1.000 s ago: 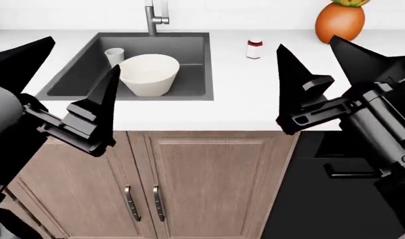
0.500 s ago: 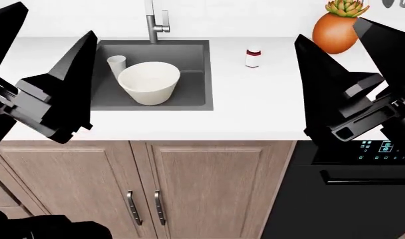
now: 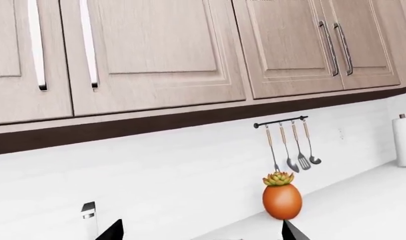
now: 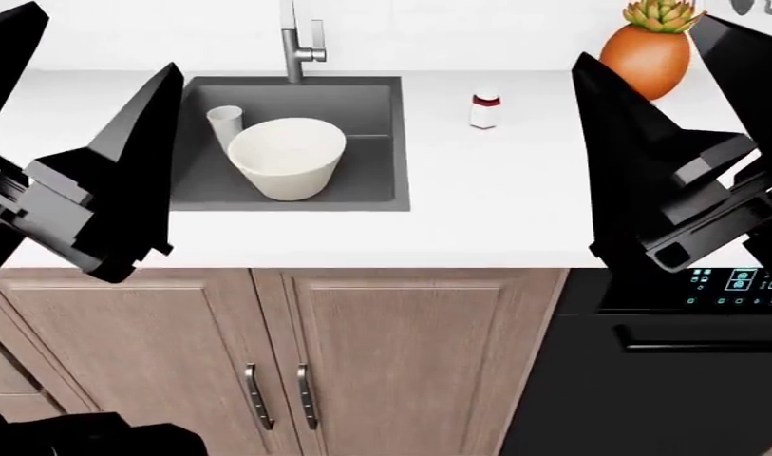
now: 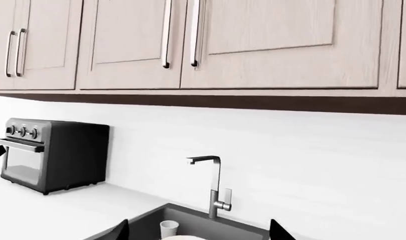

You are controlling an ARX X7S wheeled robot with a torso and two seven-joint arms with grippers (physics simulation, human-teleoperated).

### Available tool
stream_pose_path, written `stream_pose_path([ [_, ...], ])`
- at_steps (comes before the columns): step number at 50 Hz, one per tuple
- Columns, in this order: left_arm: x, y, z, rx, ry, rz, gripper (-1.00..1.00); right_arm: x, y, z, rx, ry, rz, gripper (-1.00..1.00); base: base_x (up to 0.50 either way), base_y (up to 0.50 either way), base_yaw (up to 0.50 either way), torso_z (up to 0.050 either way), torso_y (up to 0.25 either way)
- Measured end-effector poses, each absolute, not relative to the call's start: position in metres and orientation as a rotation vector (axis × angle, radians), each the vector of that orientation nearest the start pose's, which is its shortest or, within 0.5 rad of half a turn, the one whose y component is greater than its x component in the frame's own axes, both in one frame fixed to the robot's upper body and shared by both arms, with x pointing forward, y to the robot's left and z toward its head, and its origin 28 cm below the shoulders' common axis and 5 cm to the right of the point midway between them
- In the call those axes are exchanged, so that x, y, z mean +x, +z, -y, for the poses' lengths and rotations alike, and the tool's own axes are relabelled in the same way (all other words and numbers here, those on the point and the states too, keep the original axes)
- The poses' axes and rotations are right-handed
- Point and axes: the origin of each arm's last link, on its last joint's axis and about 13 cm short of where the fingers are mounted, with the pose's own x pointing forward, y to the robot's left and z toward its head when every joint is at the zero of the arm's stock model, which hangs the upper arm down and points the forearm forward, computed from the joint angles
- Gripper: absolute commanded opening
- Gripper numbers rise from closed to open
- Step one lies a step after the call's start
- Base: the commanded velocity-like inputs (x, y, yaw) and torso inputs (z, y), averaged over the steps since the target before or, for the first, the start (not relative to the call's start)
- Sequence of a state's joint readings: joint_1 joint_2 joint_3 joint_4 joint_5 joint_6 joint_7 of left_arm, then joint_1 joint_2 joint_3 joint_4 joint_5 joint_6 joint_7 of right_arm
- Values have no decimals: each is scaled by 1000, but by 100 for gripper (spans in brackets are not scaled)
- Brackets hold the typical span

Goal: Pick the cup and bowl from the sink and place them on the counter for drying.

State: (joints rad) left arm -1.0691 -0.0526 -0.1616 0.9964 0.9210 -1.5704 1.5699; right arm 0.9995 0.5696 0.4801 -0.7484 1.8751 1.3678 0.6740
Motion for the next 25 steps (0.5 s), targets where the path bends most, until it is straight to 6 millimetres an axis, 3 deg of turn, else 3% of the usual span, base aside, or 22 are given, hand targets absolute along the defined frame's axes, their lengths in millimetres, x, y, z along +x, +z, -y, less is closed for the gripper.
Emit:
stream_pose_path([
  [25,182,297,-284,87,-499,524,100,165,311,153,-17,508,417,100,40,372,0,0,0],
])
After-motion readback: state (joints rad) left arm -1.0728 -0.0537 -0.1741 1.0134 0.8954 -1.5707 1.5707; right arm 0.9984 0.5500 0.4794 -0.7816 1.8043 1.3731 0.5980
